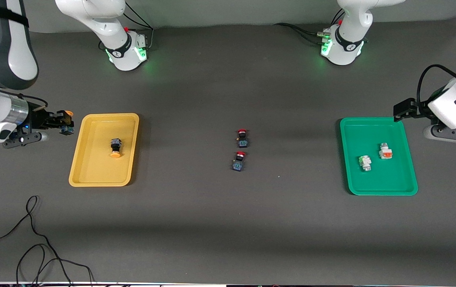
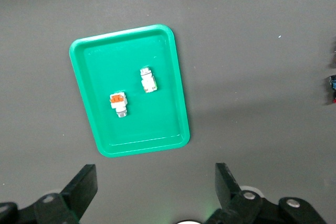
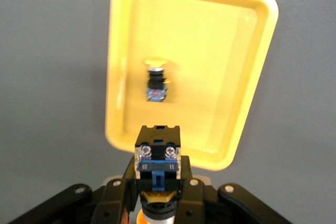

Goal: Place green and yellow buttons in trays
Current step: 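Place the yellow button in the yellow tray while the left gripper retracts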

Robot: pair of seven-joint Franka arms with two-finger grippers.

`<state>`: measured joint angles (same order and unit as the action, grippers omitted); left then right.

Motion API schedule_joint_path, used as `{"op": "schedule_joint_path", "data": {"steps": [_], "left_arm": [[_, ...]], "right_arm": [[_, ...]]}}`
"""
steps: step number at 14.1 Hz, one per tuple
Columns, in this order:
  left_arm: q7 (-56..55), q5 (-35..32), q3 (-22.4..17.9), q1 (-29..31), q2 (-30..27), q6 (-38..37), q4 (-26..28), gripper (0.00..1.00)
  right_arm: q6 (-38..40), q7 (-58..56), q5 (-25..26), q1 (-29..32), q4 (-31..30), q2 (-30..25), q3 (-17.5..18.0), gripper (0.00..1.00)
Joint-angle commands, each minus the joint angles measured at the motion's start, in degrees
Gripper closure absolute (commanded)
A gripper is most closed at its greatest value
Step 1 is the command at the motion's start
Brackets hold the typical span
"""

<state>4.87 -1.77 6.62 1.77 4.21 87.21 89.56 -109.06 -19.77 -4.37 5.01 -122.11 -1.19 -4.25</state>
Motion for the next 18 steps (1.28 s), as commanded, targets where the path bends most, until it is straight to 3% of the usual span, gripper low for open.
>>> {"op": "schedule_joint_path", "data": {"steps": [1,5,14,17,18], "left_arm": [[-0.4,0.9,-6.0,-5.3,-4.0,0.4,4.2,0.0],[-0.4,0.9,-6.0,-5.4,-3.8,0.0,4.0,0.0],[-0.9,2.0,-6.0,-5.0,-3.9,0.2,4.0,0.0],[-2.2,2.1,-6.0,-5.1,-3.9,0.3,4.0,0.0],[-2.1,2.0,-6.0,-5.2,-3.9,0.2,4.0,0.0]], "right_arm": [[-9.8,-2.6,-0.6,0.3,-7.9,-0.3,-0.9,1.0],[-18.8,-2.6,1.7,0.4,-9.9,5.7,-1.5,1.0],[-32.2,-2.9,2.0,0.6,-9.9,17.8,-4.3,1.0],[-33.6,-4.1,1.9,0.5,-9.8,19.4,-4.4,1.0],[-33.2,-4.1,1.9,0.5,-9.7,19.3,-4.4,0.96]]}}
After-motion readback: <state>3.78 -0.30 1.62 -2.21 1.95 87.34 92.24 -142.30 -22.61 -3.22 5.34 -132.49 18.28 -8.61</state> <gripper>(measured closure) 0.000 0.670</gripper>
